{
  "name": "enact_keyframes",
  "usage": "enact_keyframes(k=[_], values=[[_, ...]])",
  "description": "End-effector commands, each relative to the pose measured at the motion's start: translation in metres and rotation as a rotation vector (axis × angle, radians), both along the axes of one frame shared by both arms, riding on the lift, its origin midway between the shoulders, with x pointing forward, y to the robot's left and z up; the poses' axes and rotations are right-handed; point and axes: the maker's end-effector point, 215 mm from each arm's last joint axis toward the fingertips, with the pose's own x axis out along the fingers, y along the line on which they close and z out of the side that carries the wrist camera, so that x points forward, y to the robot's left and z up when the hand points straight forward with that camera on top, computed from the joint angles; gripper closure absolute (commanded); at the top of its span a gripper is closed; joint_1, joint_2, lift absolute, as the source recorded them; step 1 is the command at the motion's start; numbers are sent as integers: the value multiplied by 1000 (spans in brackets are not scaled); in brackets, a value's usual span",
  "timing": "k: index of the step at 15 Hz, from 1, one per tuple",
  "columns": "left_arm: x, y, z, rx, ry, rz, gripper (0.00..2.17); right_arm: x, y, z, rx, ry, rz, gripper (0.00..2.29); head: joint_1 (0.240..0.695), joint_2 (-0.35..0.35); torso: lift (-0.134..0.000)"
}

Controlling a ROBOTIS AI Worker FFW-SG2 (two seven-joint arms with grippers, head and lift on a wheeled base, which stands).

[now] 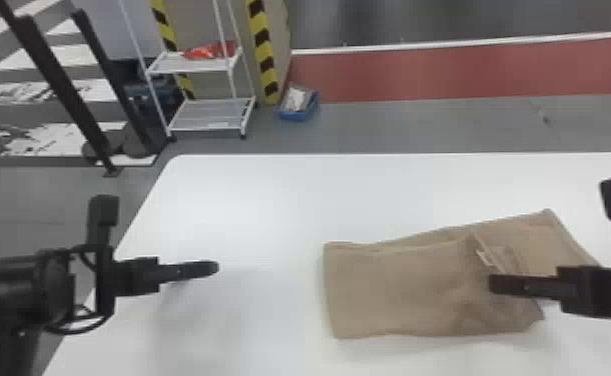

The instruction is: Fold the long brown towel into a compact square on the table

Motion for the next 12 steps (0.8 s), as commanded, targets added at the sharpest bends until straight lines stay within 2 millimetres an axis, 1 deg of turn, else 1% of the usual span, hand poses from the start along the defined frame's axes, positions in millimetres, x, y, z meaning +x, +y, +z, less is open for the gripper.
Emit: enact_keyframes(k=[1,4,7,10,12], values=[[0,-1,-1,0,1,-2,66,-8,-3,-6,7,23,-14,110,695,172,-124],[0,0,-1,4,2,-3,66,-15,-22,-10,-2,33,-40,178,695,165,-124],[0,0,-2,4,1,-4,70,-17,-40,-11,-27,35,-61,178,695,150,-124],[0,-1,-3,6,3,-6,70,-11,-45,-4,-40,21,-67,184,695,125,-124],[0,-1,-2,3,2,-6,70,-9,-48,-6,-51,26,-72,184,695,118,-124]])
